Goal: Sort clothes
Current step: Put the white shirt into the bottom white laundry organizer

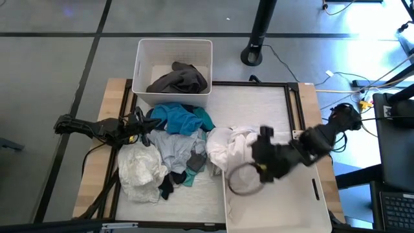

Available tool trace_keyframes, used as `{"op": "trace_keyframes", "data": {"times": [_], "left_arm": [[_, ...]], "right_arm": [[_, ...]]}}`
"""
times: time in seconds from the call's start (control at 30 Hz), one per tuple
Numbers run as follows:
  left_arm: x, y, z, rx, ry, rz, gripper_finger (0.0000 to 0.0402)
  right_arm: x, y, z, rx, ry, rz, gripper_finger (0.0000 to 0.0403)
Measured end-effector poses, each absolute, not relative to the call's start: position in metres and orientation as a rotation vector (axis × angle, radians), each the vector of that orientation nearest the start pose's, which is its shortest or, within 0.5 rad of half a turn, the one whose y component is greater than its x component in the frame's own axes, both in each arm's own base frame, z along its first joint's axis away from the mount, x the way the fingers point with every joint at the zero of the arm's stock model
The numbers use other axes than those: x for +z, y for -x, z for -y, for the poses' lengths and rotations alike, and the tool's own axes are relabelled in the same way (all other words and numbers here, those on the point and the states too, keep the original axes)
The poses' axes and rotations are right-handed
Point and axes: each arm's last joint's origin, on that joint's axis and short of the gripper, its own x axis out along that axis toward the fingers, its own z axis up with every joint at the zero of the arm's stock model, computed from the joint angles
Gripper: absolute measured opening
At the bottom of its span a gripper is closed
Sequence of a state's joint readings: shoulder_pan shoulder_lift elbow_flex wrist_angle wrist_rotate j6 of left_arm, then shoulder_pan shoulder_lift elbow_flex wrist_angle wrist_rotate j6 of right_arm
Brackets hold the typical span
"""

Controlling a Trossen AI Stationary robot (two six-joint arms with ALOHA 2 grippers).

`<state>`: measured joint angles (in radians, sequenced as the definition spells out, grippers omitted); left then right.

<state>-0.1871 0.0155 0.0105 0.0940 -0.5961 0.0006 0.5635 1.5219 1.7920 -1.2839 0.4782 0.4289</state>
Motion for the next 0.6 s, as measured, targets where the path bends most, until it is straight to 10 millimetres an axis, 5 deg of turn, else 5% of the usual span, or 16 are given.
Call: {"op": "trace_keyframes", "data": {"times": [0.27,0.4,0.6], "left_arm": [[0.174,-0.094,0.001,0.409,0.033,0.080,0.0004],[0.174,-0.094,0.001,0.409,0.032,0.078,0.0004],[0.174,-0.094,0.001,0.408,0.043,0.079,0.0004]], "right_arm": [[0.407,-0.271,-0.055,-0.220,0.285,-0.985,0.0289],[0.396,-0.283,-0.023,-0.088,0.256,-1.073,0.0289],[0.354,-0.300,0.001,0.214,0.227,-1.180,0.0289]]}}
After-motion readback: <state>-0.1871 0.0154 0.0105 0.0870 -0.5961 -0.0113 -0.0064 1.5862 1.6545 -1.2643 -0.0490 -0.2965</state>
